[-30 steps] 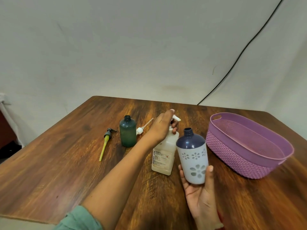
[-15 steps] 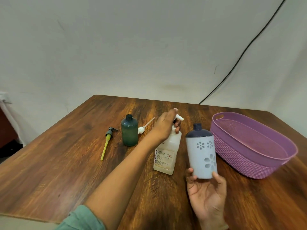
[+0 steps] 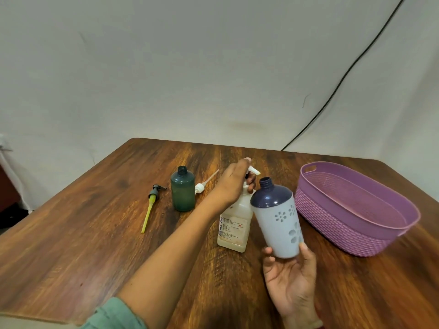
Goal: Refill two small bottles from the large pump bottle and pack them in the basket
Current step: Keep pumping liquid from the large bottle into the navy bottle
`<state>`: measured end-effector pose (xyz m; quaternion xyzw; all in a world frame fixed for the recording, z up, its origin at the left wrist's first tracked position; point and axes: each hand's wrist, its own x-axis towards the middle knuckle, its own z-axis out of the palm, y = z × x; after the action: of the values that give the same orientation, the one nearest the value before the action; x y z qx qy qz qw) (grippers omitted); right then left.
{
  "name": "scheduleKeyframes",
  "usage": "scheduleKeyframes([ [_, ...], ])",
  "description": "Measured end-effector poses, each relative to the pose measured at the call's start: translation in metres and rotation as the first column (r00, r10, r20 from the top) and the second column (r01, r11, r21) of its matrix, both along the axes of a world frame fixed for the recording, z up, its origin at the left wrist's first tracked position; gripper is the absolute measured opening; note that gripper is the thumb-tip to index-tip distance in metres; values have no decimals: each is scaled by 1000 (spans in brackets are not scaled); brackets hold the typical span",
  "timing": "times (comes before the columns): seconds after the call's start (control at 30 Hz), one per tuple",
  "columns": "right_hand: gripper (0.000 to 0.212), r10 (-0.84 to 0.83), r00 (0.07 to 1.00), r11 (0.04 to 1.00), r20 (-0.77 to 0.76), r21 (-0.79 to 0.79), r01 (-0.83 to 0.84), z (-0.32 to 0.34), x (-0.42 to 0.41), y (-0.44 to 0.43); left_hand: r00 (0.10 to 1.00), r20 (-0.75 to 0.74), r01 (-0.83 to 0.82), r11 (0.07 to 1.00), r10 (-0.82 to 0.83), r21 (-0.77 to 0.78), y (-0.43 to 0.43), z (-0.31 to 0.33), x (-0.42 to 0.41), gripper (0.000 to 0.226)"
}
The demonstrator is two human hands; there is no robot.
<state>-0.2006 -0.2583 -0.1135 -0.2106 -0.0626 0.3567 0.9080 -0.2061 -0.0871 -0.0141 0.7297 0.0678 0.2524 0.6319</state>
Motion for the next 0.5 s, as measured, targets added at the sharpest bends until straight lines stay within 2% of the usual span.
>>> scheduleKeyframes([
  [0.07, 63, -21, 999, 1000, -35, -10, 21, 2, 0, 1, 1000, -7, -3, 1000, 3, -10, 0, 1, -1, 46],
  [0.13, 50, -61, 995, 998, -81, -14, 60, 3, 0, -1, 1000, -13, -5, 1000, 5, -8, -1, 1, -2, 50],
  [0.17, 51, -76, 993, 997, -95, -20, 74, 4, 0, -2, 1000, -16, -6, 1000, 6, -2, -2, 2, -2, 50],
  [0.27, 94, -87, 994, 996, -64, -14, 86, 6, 0, 1, 1000, -23, -15, 1000, 16, 6, -3, 3, -4, 48],
  [0.3, 102, -81, 995, 997, -58, -15, 81, 7, 0, 1, 999, -24, -24, 1000, 24, 8, -4, 4, -4, 47],
  [0.4, 106, -43, 998, 999, -45, 2, 43, 7, 1, 3, 998, -25, -54, 998, 55, 25, -5, 5, -6, 46],
  [0.5, 100, -24, 999, 1000, -34, 4, 24, 4, 5, 2, 997, -32, -64, 998, 65, 30, -7, 7, -7, 45],
])
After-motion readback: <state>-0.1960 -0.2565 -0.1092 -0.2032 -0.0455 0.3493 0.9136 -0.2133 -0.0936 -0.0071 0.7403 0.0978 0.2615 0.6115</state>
